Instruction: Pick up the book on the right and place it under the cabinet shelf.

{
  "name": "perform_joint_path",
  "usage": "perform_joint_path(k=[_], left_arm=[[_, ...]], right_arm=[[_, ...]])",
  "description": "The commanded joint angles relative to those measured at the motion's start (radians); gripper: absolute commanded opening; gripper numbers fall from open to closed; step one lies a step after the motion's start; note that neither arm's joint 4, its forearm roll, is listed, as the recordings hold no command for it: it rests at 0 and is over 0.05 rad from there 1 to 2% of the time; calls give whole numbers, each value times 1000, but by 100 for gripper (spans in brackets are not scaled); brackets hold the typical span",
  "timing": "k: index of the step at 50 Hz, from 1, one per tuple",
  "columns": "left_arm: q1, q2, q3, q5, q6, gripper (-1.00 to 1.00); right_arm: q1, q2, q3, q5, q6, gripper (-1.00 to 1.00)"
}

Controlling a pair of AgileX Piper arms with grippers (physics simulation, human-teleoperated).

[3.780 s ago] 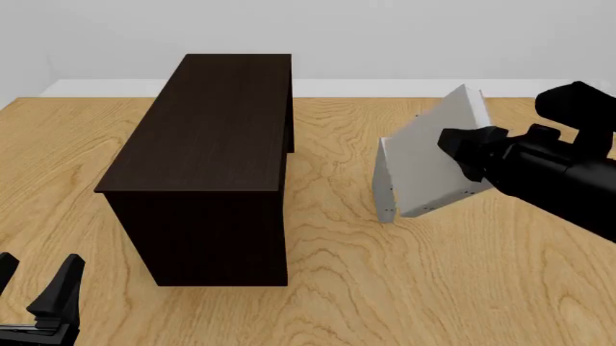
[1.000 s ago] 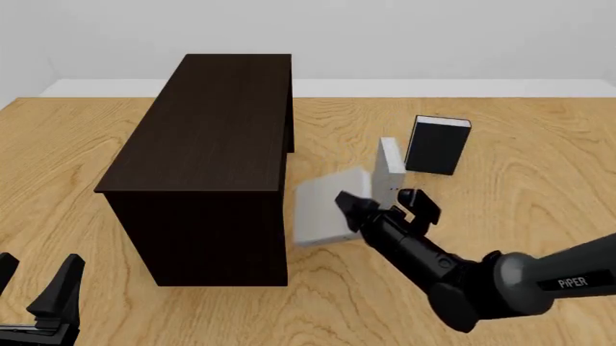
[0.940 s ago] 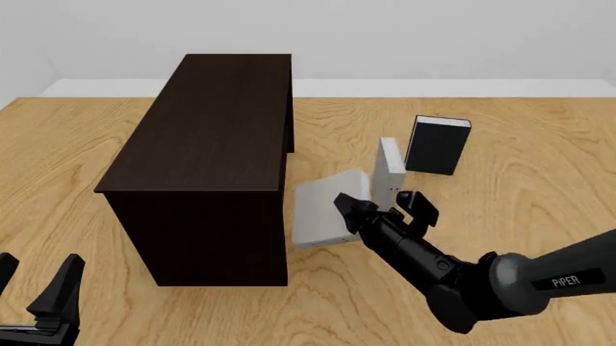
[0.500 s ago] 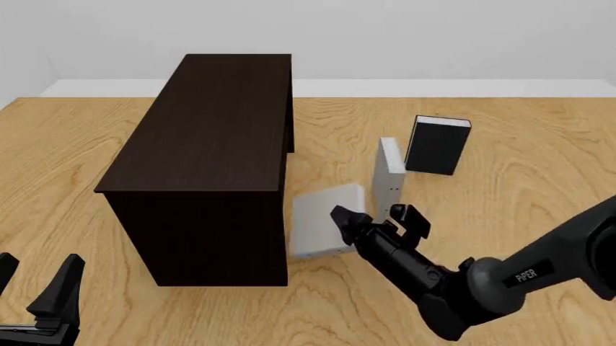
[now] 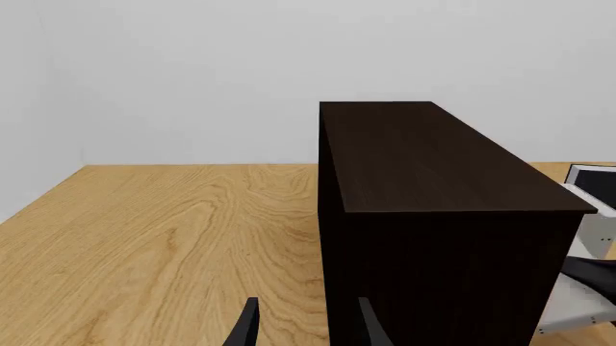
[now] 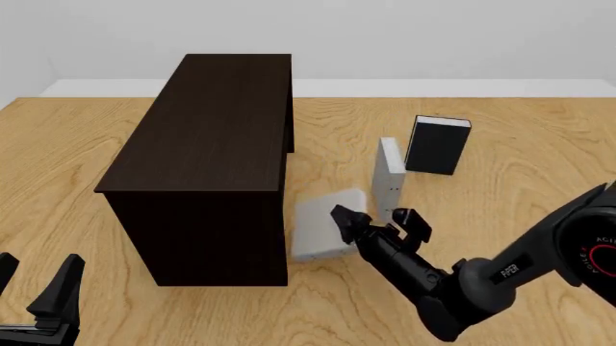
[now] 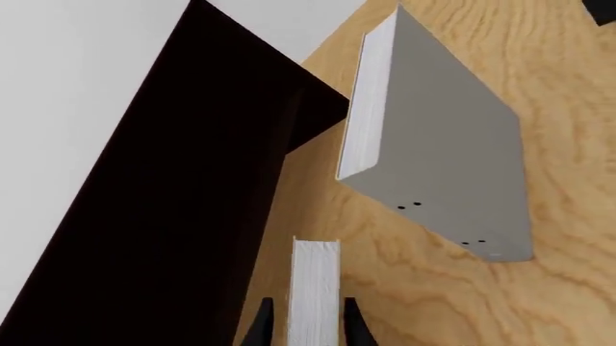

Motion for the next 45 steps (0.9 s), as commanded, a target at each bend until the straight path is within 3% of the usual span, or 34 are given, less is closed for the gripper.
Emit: perform_joint_path(k=[1, 20, 36, 45], left_arm=[[0, 0, 0, 0, 0, 100], [0, 0, 0, 0, 0, 100], [0, 0, 0, 0, 0, 100], [0, 0, 0, 0, 0, 100]], right_arm=[[-6, 57, -3, -10, 14, 100], [-24, 72, 2, 16, -9, 100], [-86, -2, -3, 197, -142, 100], [-108, -33, 7, 238, -176, 100]])
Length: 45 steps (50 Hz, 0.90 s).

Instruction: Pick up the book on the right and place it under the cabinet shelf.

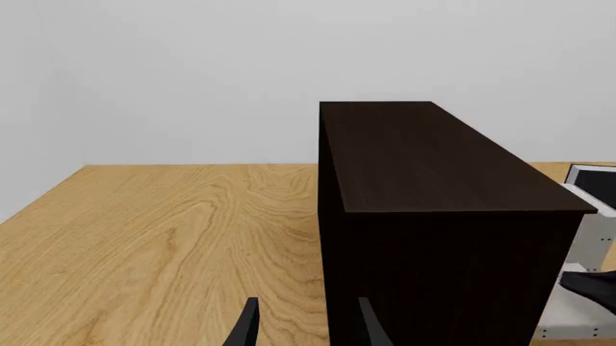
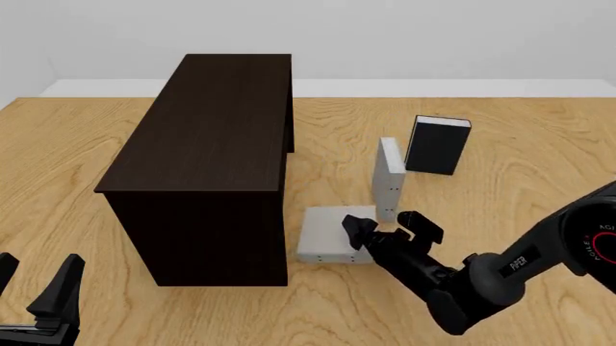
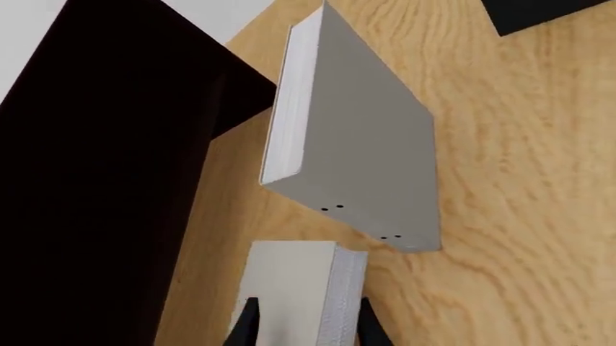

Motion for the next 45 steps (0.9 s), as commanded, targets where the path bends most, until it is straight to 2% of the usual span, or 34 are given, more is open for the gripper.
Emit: perform_joint_path(k=[1, 9, 10, 15, 20, 22, 26, 30, 34, 40, 42, 44, 45], left_arm=[[0, 0, 0, 0, 0, 100], [0, 0, 0, 0, 0, 100], [0, 0, 0, 0, 0, 100], [0, 0, 0, 0, 0, 100], [0, 0, 0, 0, 0, 100], [0, 0, 0, 0, 0, 100], [0, 0, 0, 0, 0, 100], [0, 0, 0, 0, 0, 100], [0, 0, 0, 0, 0, 100], [0, 0, 0, 0, 0, 100], [0, 0, 0, 0, 0, 100], [0, 0, 0, 0, 0, 100], [0, 0, 0, 0, 0, 100]], right_arm=[[-33, -40, 0, 76, -64, 100], [-54, -72, 7, 116, -103, 100], [-70, -86, 2, 142, -127, 100], [-88, -126, 6, 187, -160, 100], [-88, -162, 6, 250, -212, 100], [-103, -178, -6, 298, -267, 100], [-120, -223, -6, 360, -316, 100], [-129, -259, -6, 409, -343, 100], [-146, -273, -19, 476, -411, 100], [-167, -295, -14, 524, -464, 100], [-183, -300, -20, 551, -499, 100], [-181, -311, -13, 555, -497, 100], [-188, -309, -17, 567, -515, 100]])
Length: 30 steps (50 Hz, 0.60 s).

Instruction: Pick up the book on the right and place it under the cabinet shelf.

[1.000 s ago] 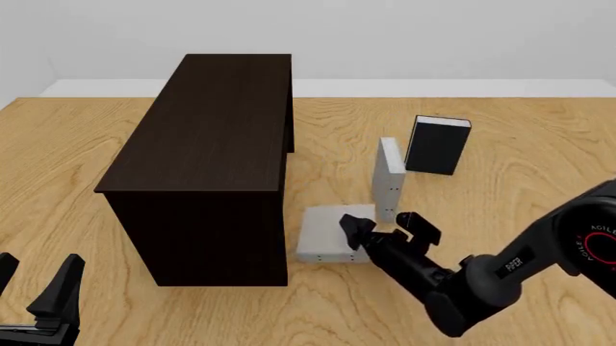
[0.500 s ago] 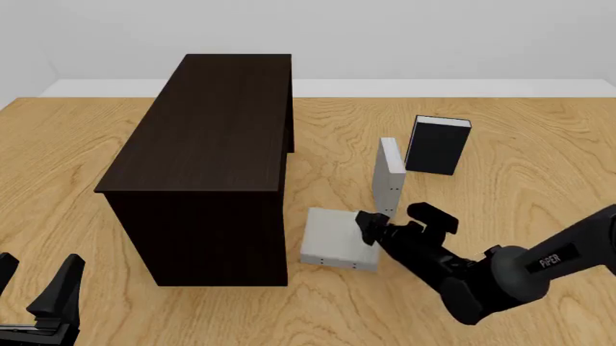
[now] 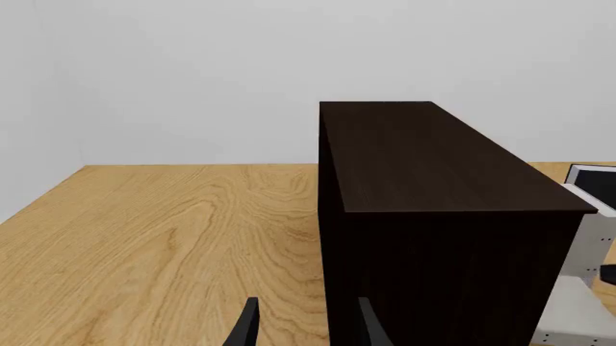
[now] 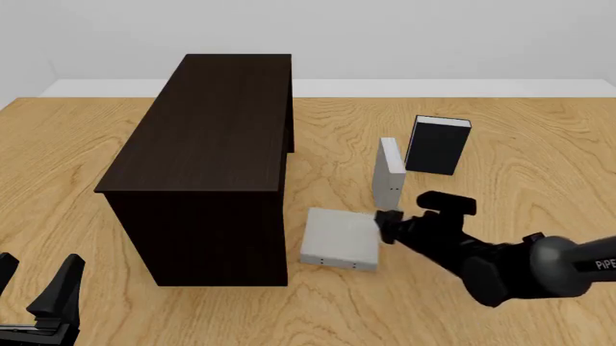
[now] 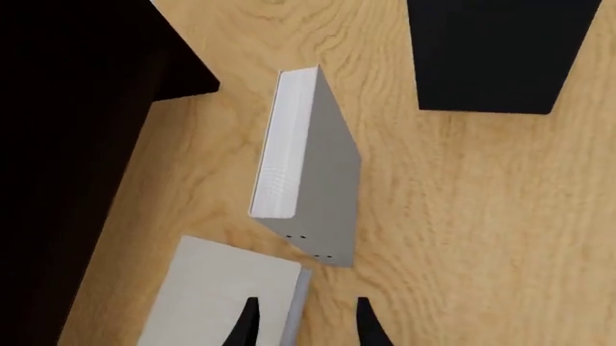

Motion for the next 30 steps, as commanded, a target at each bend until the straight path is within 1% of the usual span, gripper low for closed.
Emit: perform_joint_path(k=[1, 26, 27, 30], left_arm=[[0, 0, 0, 0, 0, 100], [2, 1, 0, -1, 0, 100], [2, 1, 0, -2, 0, 100], [2, 1, 0, -2, 1, 100]], right_arm=[[-40, -50, -1, 109, -115, 100], [-40, -41, 4, 106, -120, 100], [-46, -43, 5, 109, -131, 100], [-38, -29, 2, 102, -129, 100]])
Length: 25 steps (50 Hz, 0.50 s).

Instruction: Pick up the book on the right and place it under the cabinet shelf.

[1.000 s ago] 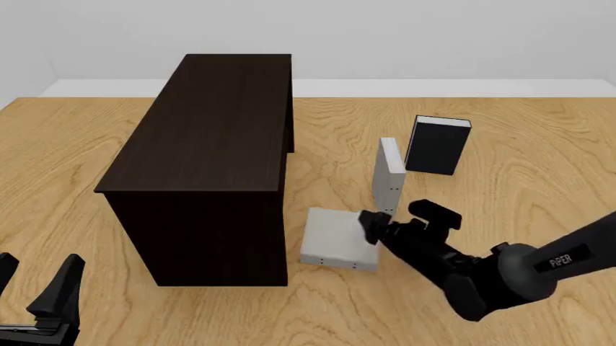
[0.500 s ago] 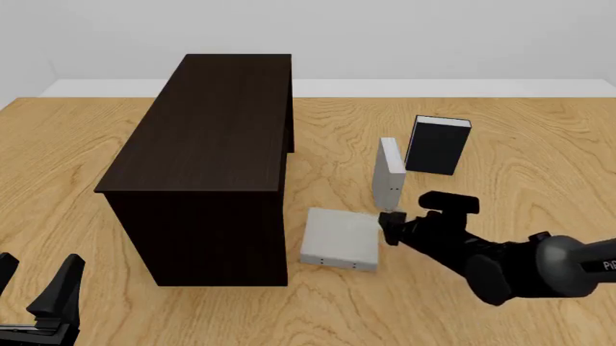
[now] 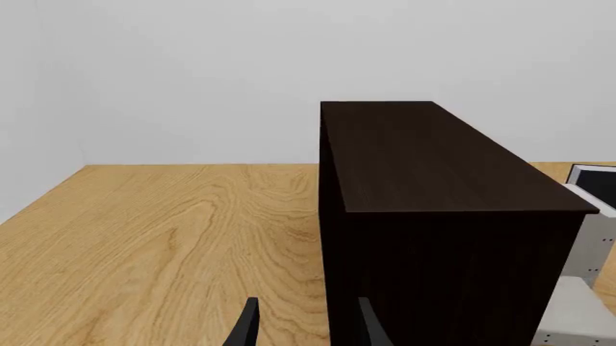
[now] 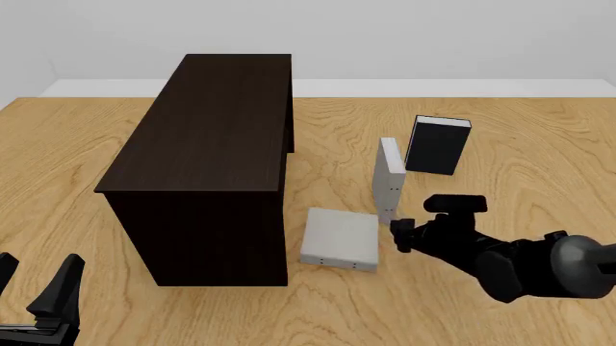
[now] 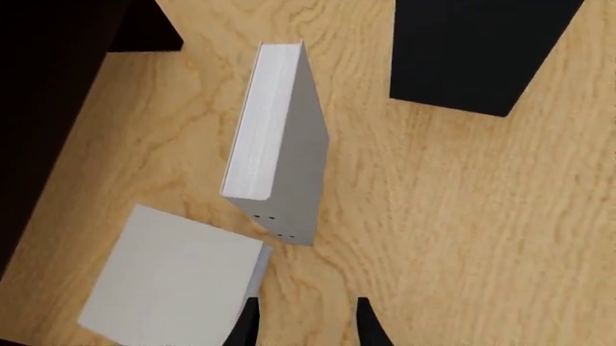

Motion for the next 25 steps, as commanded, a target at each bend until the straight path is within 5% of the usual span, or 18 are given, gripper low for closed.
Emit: perform_joint_path(k=[1, 25], left_arm=[[-1, 0, 0, 0, 0, 100], [-1, 0, 0, 0, 1, 100]], right_arm=[[25, 36, -6, -59, 56, 100], [86, 208, -77, -104, 67, 100]])
